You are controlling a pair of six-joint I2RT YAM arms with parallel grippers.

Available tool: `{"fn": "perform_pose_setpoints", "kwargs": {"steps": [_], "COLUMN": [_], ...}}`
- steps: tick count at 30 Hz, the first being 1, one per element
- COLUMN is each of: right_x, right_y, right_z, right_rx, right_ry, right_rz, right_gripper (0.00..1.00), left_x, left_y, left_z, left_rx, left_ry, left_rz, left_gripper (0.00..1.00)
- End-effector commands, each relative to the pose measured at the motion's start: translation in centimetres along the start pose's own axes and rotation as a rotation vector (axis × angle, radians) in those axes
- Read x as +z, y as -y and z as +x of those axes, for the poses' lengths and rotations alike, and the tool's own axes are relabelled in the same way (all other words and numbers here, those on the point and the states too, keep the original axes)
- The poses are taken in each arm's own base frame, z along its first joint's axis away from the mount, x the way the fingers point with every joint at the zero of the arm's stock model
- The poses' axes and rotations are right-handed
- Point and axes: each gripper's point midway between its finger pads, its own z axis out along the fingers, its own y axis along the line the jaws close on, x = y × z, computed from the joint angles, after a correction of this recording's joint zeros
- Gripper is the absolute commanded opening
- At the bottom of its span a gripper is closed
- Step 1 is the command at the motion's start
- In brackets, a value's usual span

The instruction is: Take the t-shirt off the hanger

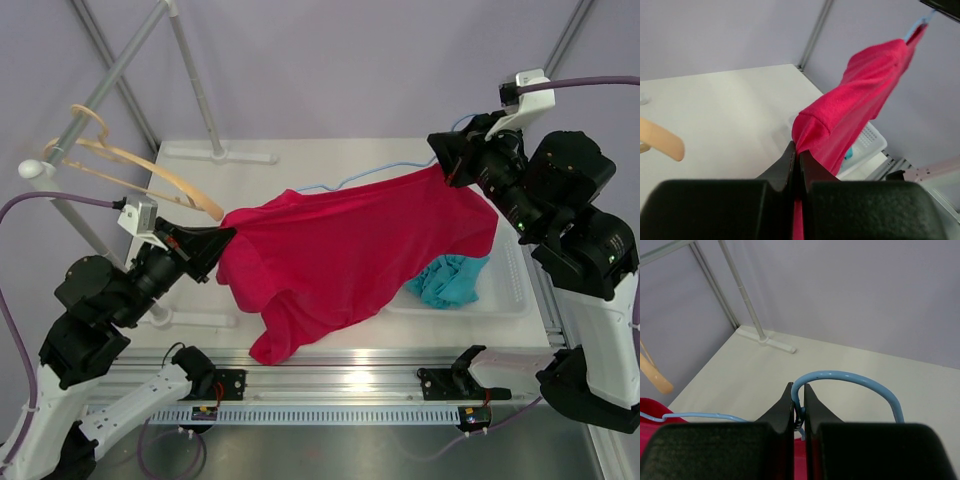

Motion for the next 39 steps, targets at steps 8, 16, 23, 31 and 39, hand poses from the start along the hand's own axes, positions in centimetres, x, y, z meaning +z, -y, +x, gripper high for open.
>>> {"fn": "perform_pose_setpoints", "kwargs": {"steps": [8,16,23,31,39], "right_x": [-2.5,-0.4,1.3,0.2,-2.6], "right_y": [2.4,-0.7,-2.6,-5.5,-6.7], "right_z": [-3.5,-4.5,-5.6,-7.9,-8.5], "right_rx": [0.01,0.148,0.271,0.345,0.414], "right_ry": [0.078,0.094,0.153,0.218,0.219], "right_rz": [0.112,0.002,-0.067,-0.243,-0.345], "right_gripper": [0.0,0.0,0.0,0.0,0.0], "left_x": [-0.1,4.5,7.5,10.2,11.7], "left_y": [-1.7,0.8,-0.5,-3.9,-8.4], "left_z": [-2.1,2.3,3.7,4.0,2.1], "left_rx": [-0.024,-0.053,-0.057,-0.034,-0.001], "left_ry": [0.07,-0.083,-0.085,-0.08,-0.03], "left_rz": [-0.122,0.054,0.01,-0.175,-0.454], "left_gripper": [0.0,0.0,0.0,0.0,0.0]}}
